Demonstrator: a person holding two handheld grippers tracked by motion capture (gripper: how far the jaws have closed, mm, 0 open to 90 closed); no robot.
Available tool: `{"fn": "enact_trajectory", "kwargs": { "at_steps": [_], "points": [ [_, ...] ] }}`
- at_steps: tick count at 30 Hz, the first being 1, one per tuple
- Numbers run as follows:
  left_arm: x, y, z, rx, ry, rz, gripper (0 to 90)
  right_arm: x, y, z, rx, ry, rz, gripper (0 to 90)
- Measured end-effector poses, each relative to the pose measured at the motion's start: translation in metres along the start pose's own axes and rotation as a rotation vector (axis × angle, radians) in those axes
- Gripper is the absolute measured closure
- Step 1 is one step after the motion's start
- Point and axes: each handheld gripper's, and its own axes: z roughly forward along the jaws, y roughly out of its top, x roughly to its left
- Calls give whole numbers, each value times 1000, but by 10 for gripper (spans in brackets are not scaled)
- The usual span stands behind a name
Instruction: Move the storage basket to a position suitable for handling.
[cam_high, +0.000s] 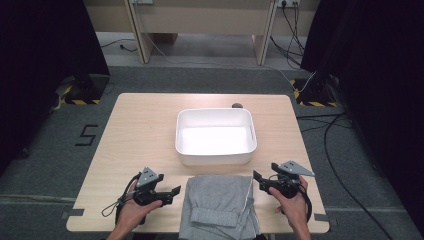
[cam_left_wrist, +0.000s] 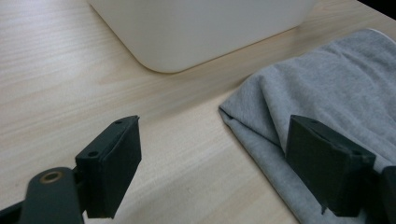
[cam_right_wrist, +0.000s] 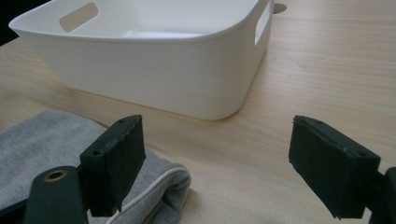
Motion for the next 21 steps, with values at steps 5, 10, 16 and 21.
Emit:
{"fn": "enact_trajectory", "kwargs": {
  "at_steps": [5,10,16,21],
  "points": [
    [0,-9,-7,7,-1,1,182,2,-6,1,18,7,-13,199],
    [1,-17,-10,24,-2,-3,182,1,-10,1,26,8,-5,205],
    [0,-23,-15,44,46,41,181,2,-18,-1,36,16,16,219],
    [-1,-28,-19,56,41,46,179,4,-23,-3,46,17,17,223]
  ]
}}
